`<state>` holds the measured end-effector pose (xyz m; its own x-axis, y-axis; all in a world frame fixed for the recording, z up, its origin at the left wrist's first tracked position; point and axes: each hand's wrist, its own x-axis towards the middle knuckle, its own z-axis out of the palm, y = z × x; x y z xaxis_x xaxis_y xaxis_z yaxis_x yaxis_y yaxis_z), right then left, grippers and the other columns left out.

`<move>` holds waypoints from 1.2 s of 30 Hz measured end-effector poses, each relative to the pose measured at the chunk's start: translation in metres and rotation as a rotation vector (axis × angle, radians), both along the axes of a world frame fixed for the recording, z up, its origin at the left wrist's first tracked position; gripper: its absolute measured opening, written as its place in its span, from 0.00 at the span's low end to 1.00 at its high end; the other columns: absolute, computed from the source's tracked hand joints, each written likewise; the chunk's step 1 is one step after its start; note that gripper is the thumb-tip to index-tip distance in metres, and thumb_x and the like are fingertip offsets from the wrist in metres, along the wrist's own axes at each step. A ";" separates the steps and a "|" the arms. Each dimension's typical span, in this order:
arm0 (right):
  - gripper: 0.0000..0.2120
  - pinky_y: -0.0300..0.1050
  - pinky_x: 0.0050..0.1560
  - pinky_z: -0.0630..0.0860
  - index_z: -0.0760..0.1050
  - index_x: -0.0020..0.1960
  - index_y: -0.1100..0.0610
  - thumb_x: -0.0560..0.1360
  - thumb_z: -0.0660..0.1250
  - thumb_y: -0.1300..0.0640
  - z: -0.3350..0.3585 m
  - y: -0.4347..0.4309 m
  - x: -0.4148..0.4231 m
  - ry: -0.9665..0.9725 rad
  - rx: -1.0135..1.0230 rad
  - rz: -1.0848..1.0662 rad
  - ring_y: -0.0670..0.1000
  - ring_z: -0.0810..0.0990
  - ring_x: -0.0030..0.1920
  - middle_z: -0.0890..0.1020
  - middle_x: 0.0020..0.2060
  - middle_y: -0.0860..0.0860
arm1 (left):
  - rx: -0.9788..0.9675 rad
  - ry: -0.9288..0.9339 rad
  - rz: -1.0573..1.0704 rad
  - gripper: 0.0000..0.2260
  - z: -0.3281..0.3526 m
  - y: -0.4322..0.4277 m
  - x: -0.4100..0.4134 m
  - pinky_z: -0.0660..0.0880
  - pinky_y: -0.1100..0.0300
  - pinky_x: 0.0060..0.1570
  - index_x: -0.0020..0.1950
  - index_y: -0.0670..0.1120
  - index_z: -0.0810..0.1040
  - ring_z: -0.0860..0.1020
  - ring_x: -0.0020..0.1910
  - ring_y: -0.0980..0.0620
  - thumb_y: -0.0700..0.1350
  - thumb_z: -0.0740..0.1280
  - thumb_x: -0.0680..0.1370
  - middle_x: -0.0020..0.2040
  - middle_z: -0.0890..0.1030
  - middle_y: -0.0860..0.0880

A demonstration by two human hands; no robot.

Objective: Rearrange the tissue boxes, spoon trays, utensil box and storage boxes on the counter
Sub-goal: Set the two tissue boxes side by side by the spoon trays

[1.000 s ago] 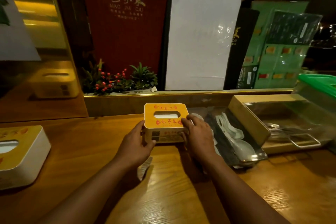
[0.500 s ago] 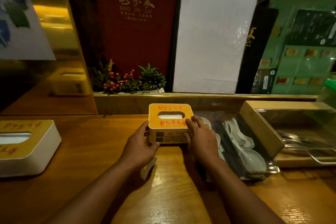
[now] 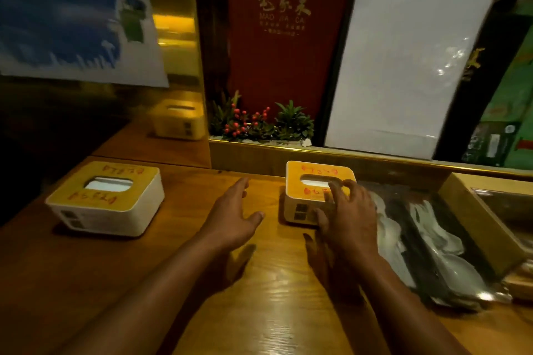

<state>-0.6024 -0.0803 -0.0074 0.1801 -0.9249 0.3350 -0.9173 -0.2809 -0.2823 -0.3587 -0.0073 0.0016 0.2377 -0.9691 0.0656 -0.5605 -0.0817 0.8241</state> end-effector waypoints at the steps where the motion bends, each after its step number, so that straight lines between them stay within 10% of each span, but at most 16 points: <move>1: 0.31 0.62 0.71 0.65 0.68 0.73 0.49 0.73 0.69 0.40 0.005 0.006 0.017 -0.018 -0.017 0.047 0.60 0.64 0.73 0.69 0.73 0.56 | -0.013 -0.013 0.018 0.39 0.006 0.009 0.016 0.74 0.46 0.68 0.81 0.57 0.58 0.69 0.74 0.52 0.48 0.75 0.75 0.77 0.69 0.50; 11: 0.33 0.52 0.67 0.71 0.60 0.76 0.44 0.75 0.66 0.38 -0.003 0.088 0.249 -0.149 0.126 0.515 0.55 0.67 0.70 0.67 0.72 0.52 | -0.143 -0.287 0.486 0.25 0.026 0.105 0.216 0.72 0.51 0.58 0.73 0.49 0.74 0.75 0.65 0.42 0.42 0.74 0.76 0.70 0.75 0.44; 17: 0.25 0.55 0.65 0.73 0.67 0.67 0.41 0.73 0.69 0.40 -0.009 0.110 0.327 -0.128 0.128 0.499 0.56 0.66 0.70 0.65 0.74 0.52 | 0.052 0.094 0.547 0.25 0.006 0.125 0.292 0.79 0.50 0.51 0.76 0.52 0.69 0.77 0.62 0.46 0.48 0.70 0.80 0.68 0.76 0.49; 20: 0.20 0.54 0.61 0.74 0.69 0.61 0.43 0.73 0.69 0.40 -0.015 0.104 0.327 -0.132 0.050 0.474 0.54 0.69 0.67 0.68 0.70 0.52 | 0.020 0.240 0.386 0.18 -0.004 0.118 0.299 0.75 0.60 0.39 0.71 0.53 0.71 0.79 0.50 0.55 0.43 0.66 0.82 0.54 0.77 0.55; 24: 0.19 0.53 0.64 0.70 0.71 0.62 0.45 0.74 0.66 0.40 -0.015 0.089 0.299 -0.085 -0.044 0.348 0.54 0.69 0.67 0.71 0.68 0.52 | 0.026 0.228 0.184 0.22 -0.010 0.092 0.291 0.82 0.56 0.44 0.69 0.56 0.71 0.77 0.63 0.48 0.48 0.71 0.76 0.62 0.77 0.53; 36: 0.21 0.60 0.70 0.64 0.75 0.65 0.47 0.75 0.67 0.41 0.005 0.028 0.154 0.173 -0.074 0.020 0.58 0.68 0.69 0.77 0.66 0.50 | -0.082 0.220 -0.013 0.24 -0.022 -0.007 0.146 0.82 0.49 0.54 0.73 0.55 0.73 0.79 0.62 0.51 0.46 0.72 0.78 0.65 0.80 0.51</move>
<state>-0.4484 -0.0524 -0.0020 0.2591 -0.8946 0.3641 -0.9443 -0.3139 -0.0993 -0.2131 -0.0139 -0.0202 0.2424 -0.9658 0.0925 -0.3674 -0.0031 0.9301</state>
